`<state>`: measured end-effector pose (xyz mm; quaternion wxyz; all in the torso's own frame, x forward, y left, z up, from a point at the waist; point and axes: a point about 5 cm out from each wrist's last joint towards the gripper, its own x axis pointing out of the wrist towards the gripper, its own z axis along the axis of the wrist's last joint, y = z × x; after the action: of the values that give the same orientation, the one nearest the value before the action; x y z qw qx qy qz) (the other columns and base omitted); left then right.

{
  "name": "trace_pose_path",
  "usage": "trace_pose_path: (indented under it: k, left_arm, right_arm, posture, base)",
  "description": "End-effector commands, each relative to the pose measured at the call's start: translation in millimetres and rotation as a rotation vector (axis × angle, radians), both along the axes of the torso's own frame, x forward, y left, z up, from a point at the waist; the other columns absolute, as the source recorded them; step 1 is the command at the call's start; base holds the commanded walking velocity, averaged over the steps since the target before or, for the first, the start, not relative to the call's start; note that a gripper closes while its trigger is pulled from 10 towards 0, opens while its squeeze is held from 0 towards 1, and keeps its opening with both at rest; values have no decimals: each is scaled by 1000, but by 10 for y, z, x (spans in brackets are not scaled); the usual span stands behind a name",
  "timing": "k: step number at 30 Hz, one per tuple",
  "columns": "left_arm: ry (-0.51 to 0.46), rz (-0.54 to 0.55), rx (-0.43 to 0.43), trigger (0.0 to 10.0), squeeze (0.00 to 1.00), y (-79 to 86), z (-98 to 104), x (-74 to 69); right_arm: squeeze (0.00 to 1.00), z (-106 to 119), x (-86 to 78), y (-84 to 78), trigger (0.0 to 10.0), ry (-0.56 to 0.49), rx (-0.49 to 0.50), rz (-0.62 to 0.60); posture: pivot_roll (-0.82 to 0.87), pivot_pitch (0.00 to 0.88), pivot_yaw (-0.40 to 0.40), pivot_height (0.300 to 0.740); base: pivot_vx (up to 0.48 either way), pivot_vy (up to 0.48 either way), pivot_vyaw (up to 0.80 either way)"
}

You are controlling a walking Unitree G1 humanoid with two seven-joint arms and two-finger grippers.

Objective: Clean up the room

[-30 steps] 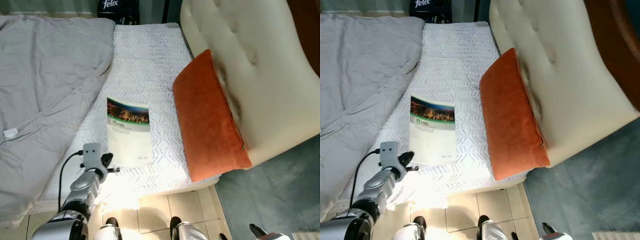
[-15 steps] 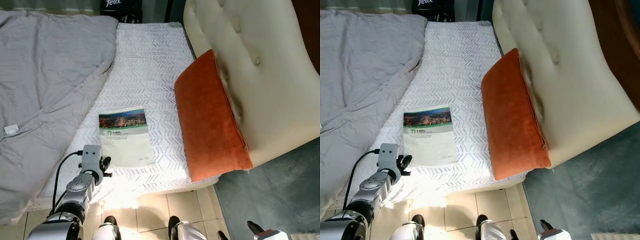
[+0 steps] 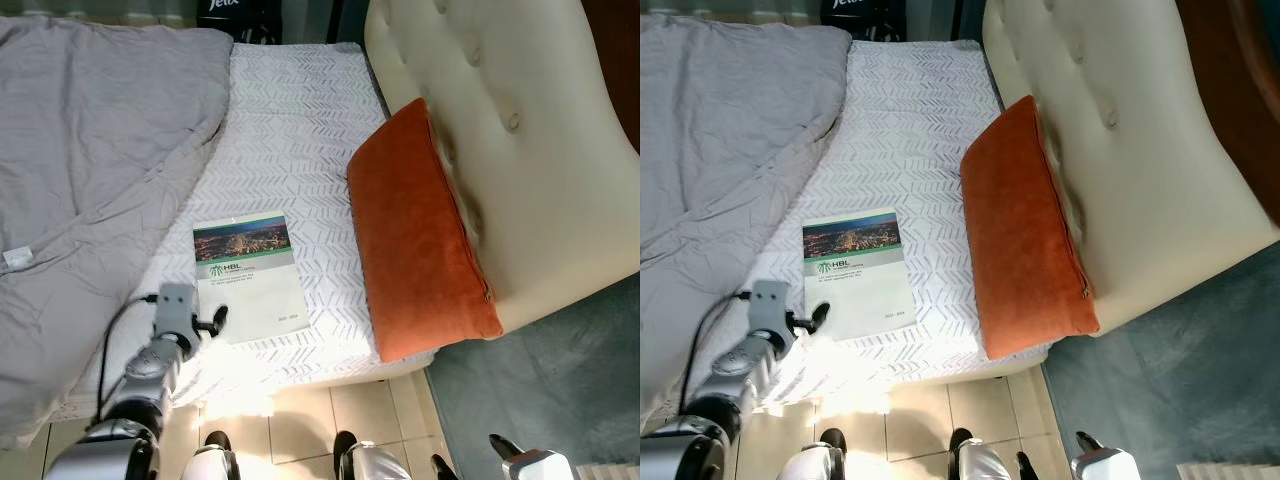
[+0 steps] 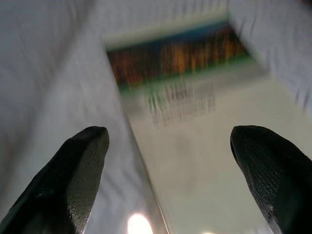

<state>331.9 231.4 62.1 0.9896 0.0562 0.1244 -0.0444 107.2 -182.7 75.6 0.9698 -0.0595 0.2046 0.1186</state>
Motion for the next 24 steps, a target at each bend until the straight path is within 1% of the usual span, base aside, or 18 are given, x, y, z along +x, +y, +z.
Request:
trace_pose_path:
  k: [1,2,3,5,6,7,9,10,11,12,14,15,17,18,19,21,22,24]
  left_arm:
    - [-18,-45,15,10000,1000,-2,-31,-58]
    - [-18,-45,15,10000,1000,-2,-31,-58]
    - [-62,-90,31,10000,1000,-4,-3,-89]
    - [-62,-90,31,10000,1000,-4,-3,-89]
    - [-169,-132,50,10000,1000,-23,60,-232]
    - [-199,-146,67,10000,0,-48,61,-368]
    - [-199,-146,67,10000,0,-48,61,-368]
    - [-198,-127,69,10000,0,-45,17,-528]
    - [-187,-86,136,10000,0,62,-89,-751]
    - [-187,-86,136,10000,0,62,-89,-751]
    - [-137,0,193,10000,0,276,-209,-797]
    - [-137,0,193,10000,0,276,-209,-797]
    - [-68,134,270,10000,0,570,-261,-762]
    - [-52,181,297,10000,0,670,-236,-748]
    - [-37,220,297,10000,0,731,-216,-735]
    - [-44,236,283,10000,0,747,-194,-730]
    - [-62,237,248,10000,0,720,-167,-734]
    - [-135,140,211,10000,0,456,-80,-795]
  right_arm:
    - [0,-73,-14,-34,10000,28,2,-24]
    - [0,-73,-14,-34,10000,28,2,-24]
    - [0,-91,67,-42,10000,7,7,-39]
    - [0,-91,67,-42,10000,7,7,-39]
    - [0,-128,281,-58,10000,-46,20,-80]
    - [0,-147,386,-61,10000,-72,28,-100]
    - [0,-147,386,-61,10000,-72,28,-100]
    - [0,-169,463,-57,10000,-87,38,-118]
    - [0,-200,529,-40,10000,-96,48,-131]
    - [0,-200,529,-40,10000,-96,48,-131]
    - [0,-212,526,-21,10000,-93,50,-125]
    - [0,-212,526,-21,10000,-93,50,-125]
    - [0,-233,479,-13,10000,-76,42,-107]
    - [0,-238,457,-21,10000,-72,35,-103]
    - [0,-237,445,-39,10000,-73,30,-106]
    - [0,-223,446,-65,10000,-86,30,-121]
    - [0,-178,471,-103,10000,-122,46,-156]
    - [0,-66,537,-183,10000,-198,94,-242]
  posture:
    - [-247,240,-112,740]
    - [-247,240,-112,740]
    - [-206,207,-93,740]
    - [-206,207,-93,740]
    - [-128,142,-63,740]
    - [-93,113,-49,740]
    - [-93,113,-49,740]
    - [-73,104,-45,740]
    - [-60,110,-49,740]
    - [-60,110,-49,740]
    - [-58,127,-64,740]
    - [-58,127,-64,740]
    - [-83,151,-80,740]
    - [-99,155,-82,740]
    - [-103,154,-81,740]
    - [-105,144,-76,740]
    - [-103,141,-74,740]
    - [-91,131,-56,740]
  base:
    - [0,0,0]
    - [0,0,0]
    - [0,0,0]
    - [0,0,0]
    - [0,0,0]
    - [0,0,0]
    - [0,0,0]
    - [0,0,0]
    - [0,0,0]
    - [0,0,0]
    - [0,0,0]
    - [0,0,0]
    - [0,0,0]
    - [0,0,0]
    - [0,0,0]
    - [0,0,0]
    - [0,0,0]
    - [0,0,0]
